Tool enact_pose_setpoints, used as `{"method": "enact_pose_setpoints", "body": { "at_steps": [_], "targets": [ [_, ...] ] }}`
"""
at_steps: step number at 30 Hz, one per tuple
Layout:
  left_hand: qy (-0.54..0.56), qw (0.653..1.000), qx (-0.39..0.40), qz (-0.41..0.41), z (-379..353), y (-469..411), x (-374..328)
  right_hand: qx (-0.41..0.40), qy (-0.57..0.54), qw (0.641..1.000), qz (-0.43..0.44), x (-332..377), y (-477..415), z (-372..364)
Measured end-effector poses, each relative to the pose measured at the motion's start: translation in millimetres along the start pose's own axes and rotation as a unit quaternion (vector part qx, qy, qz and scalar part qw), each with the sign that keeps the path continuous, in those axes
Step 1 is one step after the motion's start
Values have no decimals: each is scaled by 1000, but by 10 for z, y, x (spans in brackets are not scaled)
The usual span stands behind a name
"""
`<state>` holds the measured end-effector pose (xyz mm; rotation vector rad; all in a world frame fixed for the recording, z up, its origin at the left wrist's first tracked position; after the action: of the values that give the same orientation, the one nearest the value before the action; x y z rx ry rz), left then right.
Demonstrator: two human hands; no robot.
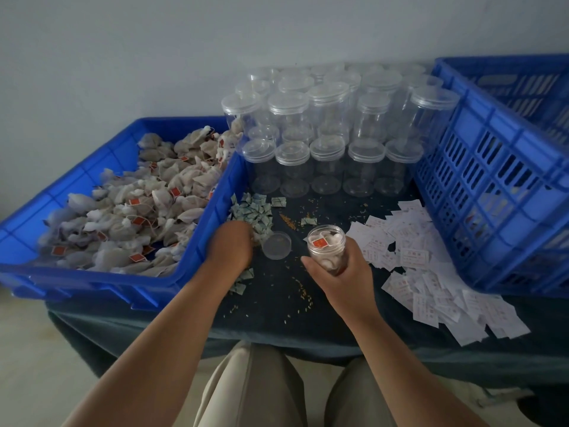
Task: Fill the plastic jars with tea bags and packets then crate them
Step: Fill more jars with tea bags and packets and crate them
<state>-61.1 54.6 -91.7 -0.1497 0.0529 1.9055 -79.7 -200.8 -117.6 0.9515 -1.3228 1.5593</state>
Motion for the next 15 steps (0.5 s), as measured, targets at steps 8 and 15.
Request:
{"method": "enact_pose_setpoints", "body": {
  "at_steps": [8, 15],
  "targets": [
    [142, 986, -83, -25, 409, 203, -110, 47, 63, 997, -9, 85, -42, 214],
    [300, 927, -4, -227, 636, 670, -957, 29, 66, 997, -9, -8, 132, 458]
  ]
}}
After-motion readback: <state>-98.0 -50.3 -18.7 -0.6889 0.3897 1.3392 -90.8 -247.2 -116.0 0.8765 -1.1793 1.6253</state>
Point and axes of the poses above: each hand's wrist, its own y-axis away from the middle knuckle, its own z-axis out of the back of the hand, x = y × z, the point moved 4 cm from there along -y, towards the middle knuckle, and after that the axes turned 1 degree about -z, right-handed, at the moved point
